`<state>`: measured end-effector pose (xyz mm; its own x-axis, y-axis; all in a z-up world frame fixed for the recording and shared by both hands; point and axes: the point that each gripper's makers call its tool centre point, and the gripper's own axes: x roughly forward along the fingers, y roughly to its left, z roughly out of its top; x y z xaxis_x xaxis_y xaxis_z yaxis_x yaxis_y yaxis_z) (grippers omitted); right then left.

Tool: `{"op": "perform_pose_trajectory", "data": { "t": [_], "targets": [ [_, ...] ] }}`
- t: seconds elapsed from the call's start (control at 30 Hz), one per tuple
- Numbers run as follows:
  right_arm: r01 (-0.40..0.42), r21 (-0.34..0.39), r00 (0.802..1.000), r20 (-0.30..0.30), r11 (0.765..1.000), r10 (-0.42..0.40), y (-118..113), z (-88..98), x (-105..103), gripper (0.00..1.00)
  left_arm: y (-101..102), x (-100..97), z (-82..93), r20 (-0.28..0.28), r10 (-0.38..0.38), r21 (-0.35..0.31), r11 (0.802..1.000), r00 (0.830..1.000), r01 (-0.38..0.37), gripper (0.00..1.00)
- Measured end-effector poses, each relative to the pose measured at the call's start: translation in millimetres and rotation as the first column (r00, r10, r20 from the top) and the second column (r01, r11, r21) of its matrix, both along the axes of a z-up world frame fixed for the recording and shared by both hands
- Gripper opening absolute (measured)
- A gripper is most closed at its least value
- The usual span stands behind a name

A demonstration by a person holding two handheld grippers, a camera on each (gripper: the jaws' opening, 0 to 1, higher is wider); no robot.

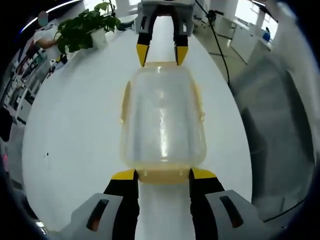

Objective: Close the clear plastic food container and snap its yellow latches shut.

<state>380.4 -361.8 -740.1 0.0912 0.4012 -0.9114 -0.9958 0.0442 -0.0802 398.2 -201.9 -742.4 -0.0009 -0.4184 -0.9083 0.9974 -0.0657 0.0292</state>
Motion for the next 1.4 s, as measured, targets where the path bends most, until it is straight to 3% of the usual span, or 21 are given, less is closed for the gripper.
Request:
{"op": "perform_pose_trajectory", "data": {
  "t": [0.63,0.77,0.87,0.93,1.0,1.03,1.1,1.13,1.17,1.23,1.27,1.3,1.4],
  "targets": [
    [0.018,-0.026,1.0,0.005,1.0,-0.018,-2,-6.2,0,0.37,3,-2.5,-3.8,-0.001,-0.003,0.001,1.0,1.0,0.003,0.38],
    [0.046,-0.031,0.999,0.004,0.998,-0.046,-11,-3.8,0,0.41,9,0.3,-2.6,-0.003,0.042,0.0,0.999,0.999,-0.042,0.55],
    [0.097,0.003,0.995,-0.017,0.995,-0.097,-12,1.2,-2,0.39,16,-2.0,-0.9,-0.023,0.066,0.0,0.998,0.998,-0.066,0.57],
    [0.145,0.062,0.989,-0.034,0.987,-0.143,-9,7.6,-1,0.39,20,-4.2,0.0,-0.053,0.129,-0.002,0.992,0.99,-0.13,0.63],
    [0.188,0.083,0.982,-0.037,0.979,-0.186,-12,12.2,1,0.38,20,-5.1,4.1,-0.076,0.163,-0.039,0.985,0.984,-0.167,0.62],
    [0.217,0.092,0.976,-0.043,0.972,-0.214,-12,13.6,2,0.37,20,-4.4,5.7,-0.092,0.199,-0.053,0.978,0.976,-0.204,0.59],
    [0.28,0.101,0.96,-0.038,0.955,-0.278,-16,16.3,8,0.35,19,-4.1,9.0,-0.154,0.291,-0.08,0.949,0.944,-0.305,0.55],
    [0.321,0.113,0.947,-0.043,0.94,-0.319,-16,18.1,10,0.35,18,-5.1,10.4,-0.193,0.328,-0.091,0.932,0.925,-0.35,0.54],
    [0.349,0.126,0.937,-0.059,0.929,-0.345,-15,19.3,10,0.36,17,-4.9,11.4,-0.239,0.384,-0.098,0.904,0.892,-0.415,0.54],
    [0.408,0.162,0.913,-0.098,0.898,-0.397,-10,22.0,11,0.36,16,-1.9,13.1,-0.275,0.438,-0.115,0.869,0.856,-0.482,0.52],
    [0.431,0.18,0.902,-0.122,0.884,-0.415,-7,22.8,10,0.35,15,-1.8,13.7,-0.281,0.447,-0.118,0.862,0.849,-0.493,0.5],
    [0.467,0.189,0.883,-0.158,0.864,-0.443,-5,22.4,8,0.32,14,-2.8,15.0,-0.31,0.475,-0.121,0.839,0.823,-0.53,0.5],
    [0.522,0.183,0.852,-0.166,0.833,-0.497,-6,18.4,10,0.32,10,-4.5,15.9,-0.375,0.535,-0.113,0.784,0.757,-0.61,0.5]
  ]
}}
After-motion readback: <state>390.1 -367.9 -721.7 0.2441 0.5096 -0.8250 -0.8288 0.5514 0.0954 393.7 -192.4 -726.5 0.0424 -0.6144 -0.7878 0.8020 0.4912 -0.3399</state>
